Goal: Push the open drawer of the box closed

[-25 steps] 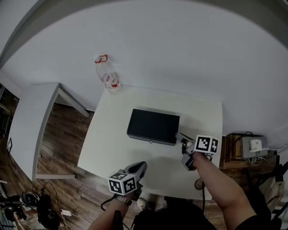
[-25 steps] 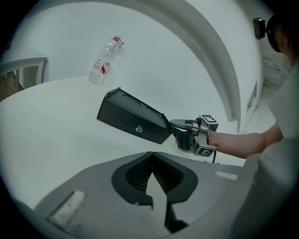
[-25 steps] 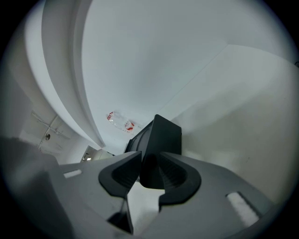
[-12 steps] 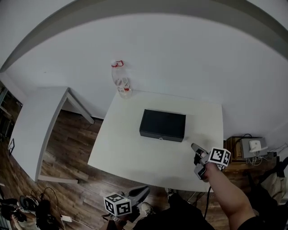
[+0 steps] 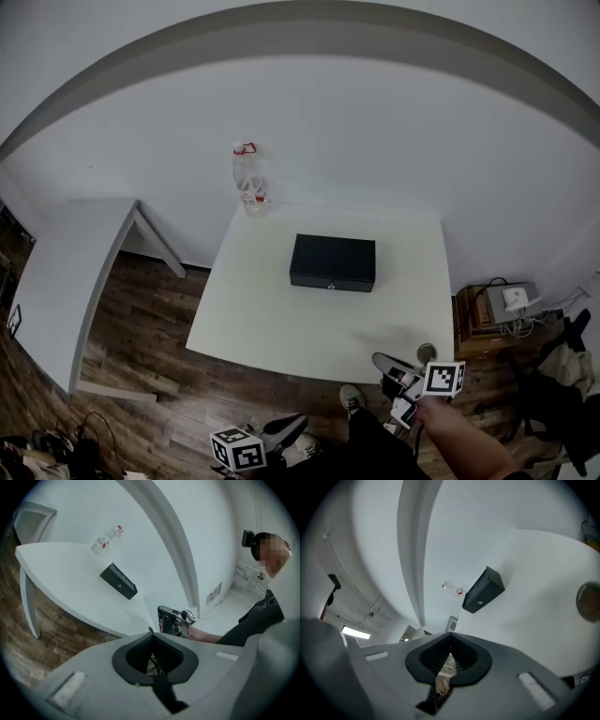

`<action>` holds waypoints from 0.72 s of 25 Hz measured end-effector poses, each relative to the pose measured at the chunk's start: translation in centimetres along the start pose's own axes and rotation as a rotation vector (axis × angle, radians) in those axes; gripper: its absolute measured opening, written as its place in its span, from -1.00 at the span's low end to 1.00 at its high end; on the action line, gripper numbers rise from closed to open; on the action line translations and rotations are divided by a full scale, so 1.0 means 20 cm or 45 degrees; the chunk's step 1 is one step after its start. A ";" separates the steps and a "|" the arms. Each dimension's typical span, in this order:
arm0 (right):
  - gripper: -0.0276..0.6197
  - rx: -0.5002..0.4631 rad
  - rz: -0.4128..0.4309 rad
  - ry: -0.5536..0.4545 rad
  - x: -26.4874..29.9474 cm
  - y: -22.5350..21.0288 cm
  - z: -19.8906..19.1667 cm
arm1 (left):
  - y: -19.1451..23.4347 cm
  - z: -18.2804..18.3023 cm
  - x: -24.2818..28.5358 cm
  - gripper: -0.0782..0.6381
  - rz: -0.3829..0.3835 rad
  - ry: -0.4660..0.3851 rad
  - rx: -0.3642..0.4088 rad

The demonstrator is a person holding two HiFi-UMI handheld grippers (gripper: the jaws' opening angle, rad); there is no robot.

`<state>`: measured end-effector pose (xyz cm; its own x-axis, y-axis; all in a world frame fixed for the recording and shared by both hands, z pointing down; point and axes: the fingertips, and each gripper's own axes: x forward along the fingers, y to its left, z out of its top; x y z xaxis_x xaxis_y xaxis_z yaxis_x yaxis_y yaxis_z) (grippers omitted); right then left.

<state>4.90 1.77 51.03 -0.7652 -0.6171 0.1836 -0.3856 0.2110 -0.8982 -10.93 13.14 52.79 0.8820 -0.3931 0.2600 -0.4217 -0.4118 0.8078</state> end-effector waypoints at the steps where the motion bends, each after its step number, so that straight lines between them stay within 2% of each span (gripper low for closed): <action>1: -0.91 -0.005 0.021 0.010 -0.02 0.05 -0.07 | 0.00 -0.01 -0.02 -0.78 -0.008 0.000 -0.007; 5: -0.91 0.009 0.091 0.022 -0.09 0.21 -0.34 | -0.01 0.01 -0.07 -0.78 -0.041 -0.025 -0.003; 8: -0.91 0.012 0.071 0.035 -0.14 0.24 -0.50 | -0.02 0.02 -0.10 -0.78 -0.062 -0.040 0.006; 18: -0.91 -0.050 0.131 0.049 -0.18 0.44 -0.73 | -0.05 -0.04 -0.18 -0.78 -0.096 -0.064 0.002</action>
<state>-3.26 16.99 48.33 -0.8207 -0.5612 0.1072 -0.3234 0.3017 -0.8969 -13.57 15.64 51.34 0.8996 -0.4019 0.1712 -0.3547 -0.4434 0.8231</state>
